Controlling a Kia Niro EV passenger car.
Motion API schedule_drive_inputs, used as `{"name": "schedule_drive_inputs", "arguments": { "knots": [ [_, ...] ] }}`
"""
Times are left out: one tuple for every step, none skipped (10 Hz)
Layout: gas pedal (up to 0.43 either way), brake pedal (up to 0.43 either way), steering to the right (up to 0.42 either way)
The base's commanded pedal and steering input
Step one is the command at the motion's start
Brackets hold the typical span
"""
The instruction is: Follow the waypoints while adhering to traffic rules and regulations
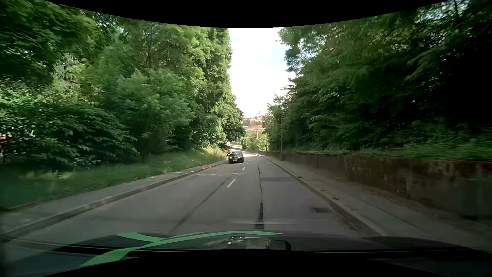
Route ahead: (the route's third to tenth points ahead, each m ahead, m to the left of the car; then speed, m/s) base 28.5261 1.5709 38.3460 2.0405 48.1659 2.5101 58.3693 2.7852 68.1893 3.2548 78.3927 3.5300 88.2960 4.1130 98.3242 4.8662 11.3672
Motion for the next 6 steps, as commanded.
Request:
{"name": "schedule_drive_inputs", "arguments": {
  "knots": [
    [0.098, 0.0, 0.001],
    [0.098, 0.0, 0.001],
    [0.098, 0.0, -0.002],
    [0.098, 0.0, -0.003],
    [0.087, 0.0, -0.003],
    [0.087, 0.0, -0.003]
  ]
}}
